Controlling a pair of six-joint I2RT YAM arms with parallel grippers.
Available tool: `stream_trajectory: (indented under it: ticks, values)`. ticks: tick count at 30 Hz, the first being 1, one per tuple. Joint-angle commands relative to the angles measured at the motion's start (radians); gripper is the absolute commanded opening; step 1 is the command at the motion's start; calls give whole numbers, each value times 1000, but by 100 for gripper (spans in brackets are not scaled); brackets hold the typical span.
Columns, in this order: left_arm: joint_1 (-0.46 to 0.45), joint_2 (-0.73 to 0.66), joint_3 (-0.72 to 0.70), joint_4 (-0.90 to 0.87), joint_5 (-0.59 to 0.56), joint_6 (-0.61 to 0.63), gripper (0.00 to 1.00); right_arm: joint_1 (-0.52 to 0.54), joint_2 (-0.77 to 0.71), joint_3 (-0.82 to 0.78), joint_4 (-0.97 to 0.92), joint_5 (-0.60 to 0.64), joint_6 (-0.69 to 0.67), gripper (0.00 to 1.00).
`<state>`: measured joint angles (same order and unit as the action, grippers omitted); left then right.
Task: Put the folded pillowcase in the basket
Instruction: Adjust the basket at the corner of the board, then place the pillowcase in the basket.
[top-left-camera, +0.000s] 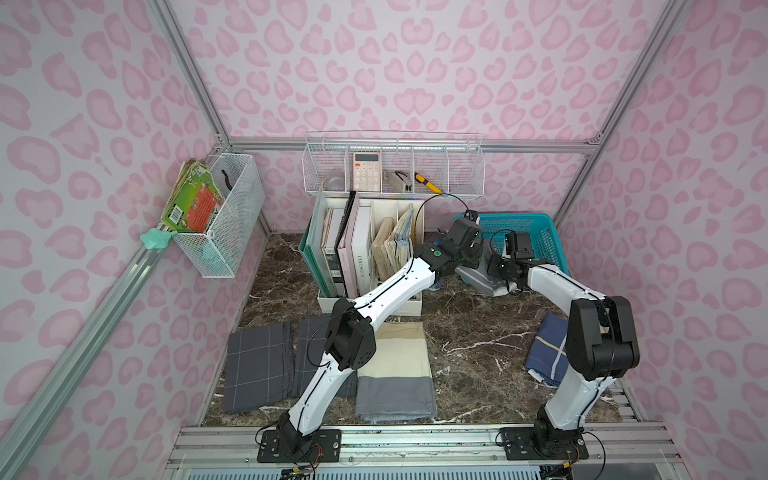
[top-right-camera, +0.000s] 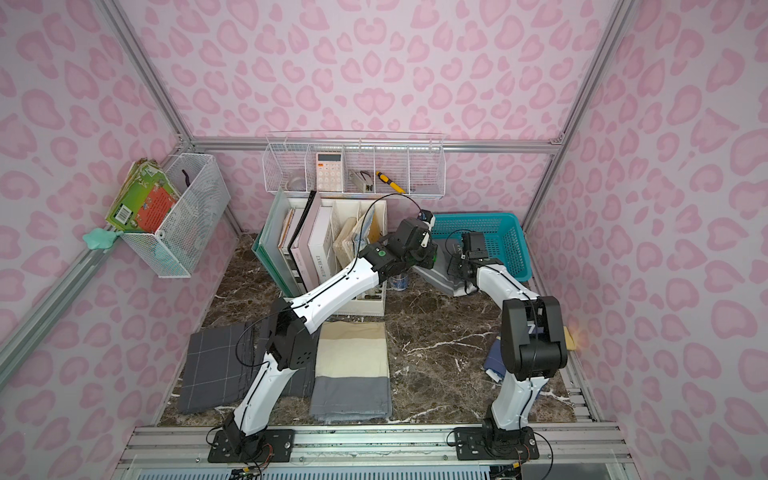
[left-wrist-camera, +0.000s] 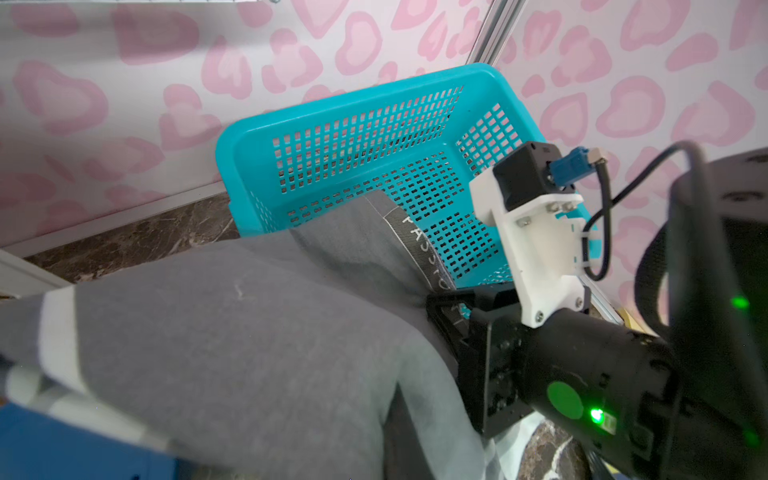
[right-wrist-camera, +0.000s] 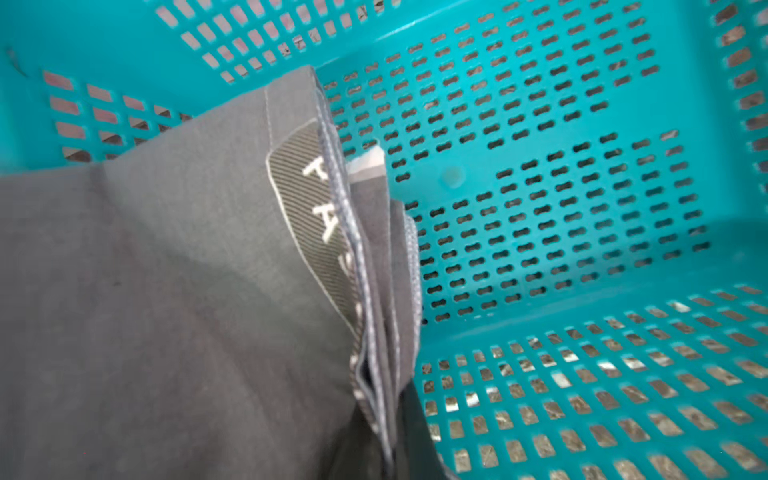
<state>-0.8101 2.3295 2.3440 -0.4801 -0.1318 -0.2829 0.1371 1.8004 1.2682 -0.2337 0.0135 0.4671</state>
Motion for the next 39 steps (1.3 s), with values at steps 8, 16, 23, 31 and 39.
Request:
stream_trajectory:
  ticks: [8,16,23,31,39]
  values:
    - [0,-122,-168,119,17,-15,0,34,-99,-88,-29,-84,49,0]
    - [-7,-135,-185,139,61,-31,0,20,-198,-97,-40,-6,50,0]
    - [-19,-52,-73,115,81,-45,0,-113,-161,-11,-22,-26,-15,0]
    - [-24,106,102,85,81,-53,0,-155,-59,83,22,-40,-67,0]
    - [-23,174,127,135,53,-49,0,-193,23,175,37,-18,-113,0]
